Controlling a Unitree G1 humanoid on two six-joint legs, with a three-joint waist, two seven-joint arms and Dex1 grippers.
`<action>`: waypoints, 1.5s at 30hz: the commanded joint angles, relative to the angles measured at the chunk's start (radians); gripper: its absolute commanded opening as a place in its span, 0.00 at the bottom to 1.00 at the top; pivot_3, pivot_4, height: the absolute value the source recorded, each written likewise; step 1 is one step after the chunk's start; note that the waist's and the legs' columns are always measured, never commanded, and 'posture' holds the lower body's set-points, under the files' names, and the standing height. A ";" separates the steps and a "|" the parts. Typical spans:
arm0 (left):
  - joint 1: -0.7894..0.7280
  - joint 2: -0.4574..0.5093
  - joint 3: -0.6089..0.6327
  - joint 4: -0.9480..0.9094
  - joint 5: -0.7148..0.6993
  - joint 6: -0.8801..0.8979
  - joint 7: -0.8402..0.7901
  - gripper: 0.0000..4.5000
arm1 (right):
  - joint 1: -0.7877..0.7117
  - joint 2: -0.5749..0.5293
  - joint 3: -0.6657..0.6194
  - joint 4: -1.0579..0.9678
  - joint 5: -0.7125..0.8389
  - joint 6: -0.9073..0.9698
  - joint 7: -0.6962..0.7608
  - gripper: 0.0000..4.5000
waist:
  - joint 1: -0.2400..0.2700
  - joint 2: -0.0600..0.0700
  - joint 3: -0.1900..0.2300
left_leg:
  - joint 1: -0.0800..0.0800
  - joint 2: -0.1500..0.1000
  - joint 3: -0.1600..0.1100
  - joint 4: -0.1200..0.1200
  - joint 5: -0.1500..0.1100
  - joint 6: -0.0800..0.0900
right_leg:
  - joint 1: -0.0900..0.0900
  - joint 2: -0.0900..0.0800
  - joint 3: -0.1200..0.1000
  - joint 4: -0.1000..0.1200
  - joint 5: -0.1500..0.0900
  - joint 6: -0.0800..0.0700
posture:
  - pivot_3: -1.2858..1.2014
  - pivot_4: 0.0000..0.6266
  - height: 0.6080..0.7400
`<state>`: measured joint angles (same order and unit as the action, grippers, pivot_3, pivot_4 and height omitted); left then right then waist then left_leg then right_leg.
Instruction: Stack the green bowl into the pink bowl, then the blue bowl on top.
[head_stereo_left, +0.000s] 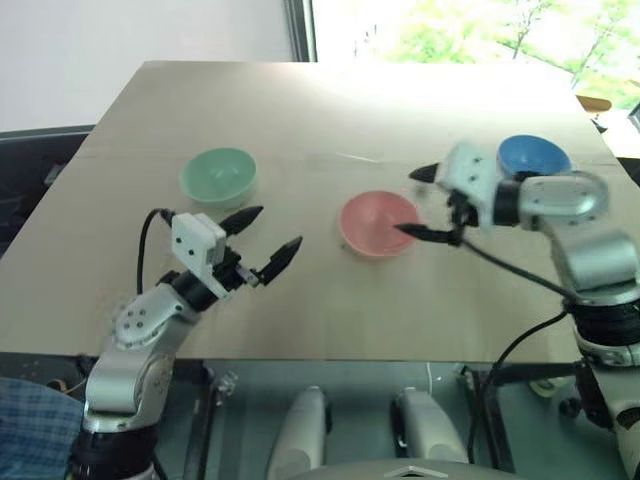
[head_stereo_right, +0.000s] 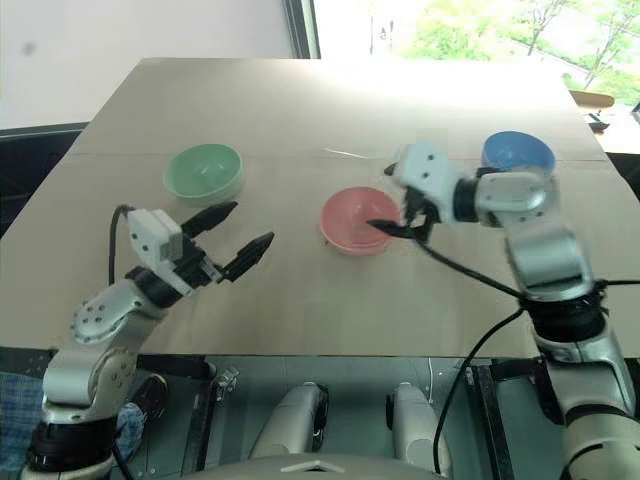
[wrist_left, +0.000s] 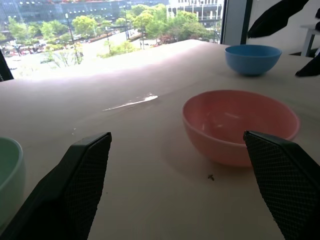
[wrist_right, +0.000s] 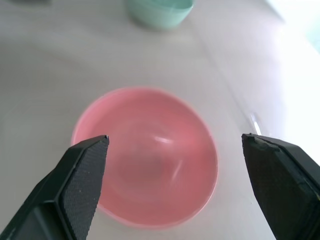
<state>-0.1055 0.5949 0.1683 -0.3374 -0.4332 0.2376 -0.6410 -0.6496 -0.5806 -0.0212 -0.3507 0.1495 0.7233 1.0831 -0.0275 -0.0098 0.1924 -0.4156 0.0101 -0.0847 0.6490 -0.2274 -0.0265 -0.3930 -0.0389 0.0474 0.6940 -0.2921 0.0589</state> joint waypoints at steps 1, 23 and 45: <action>-0.105 0.070 -0.038 0.130 0.172 -0.030 0.039 1.00 | 0.065 -0.014 -0.218 -0.087 0.217 0.080 0.006 0.99 | 0.005 0.000 0.000 | 0.000 0.000 -0.001 0.000 0.000 0.000 | 0.001 0.000 -0.001 0.000 0.000 0.000 | 0.52 0.24 1.00; -0.485 0.103 -0.211 0.744 0.459 -0.161 -0.014 1.00 | 0.293 -0.177 -0.434 -0.193 0.611 0.052 -0.134 0.99 | -0.010 0.000 0.000 | 0.000 0.000 0.002 0.000 0.000 0.000 | 0.000 0.000 0.002 0.000 0.000 0.000 | 0.52 0.24 1.00; -0.506 0.062 -0.193 0.722 0.448 -0.243 -0.034 0.00 | 0.338 -0.230 -0.416 -0.147 0.655 -0.037 -0.158 1.00 | -0.007 0.000 0.000 | 0.000 0.000 0.002 0.001 0.000 0.000 | 0.001 0.000 0.002 0.000 0.000 0.000 | 0.52 0.24 1.00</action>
<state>-0.5865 0.6653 -0.0324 0.4340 0.0340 0.0357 -0.6657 -0.3109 -0.7923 -0.4184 -0.4892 0.7935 0.7153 0.9206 -0.0349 -0.0100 0.1921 -0.4156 0.0099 -0.0832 0.6497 -0.2274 -0.0264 -0.3925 -0.0390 0.0491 0.6941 -0.2922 0.0593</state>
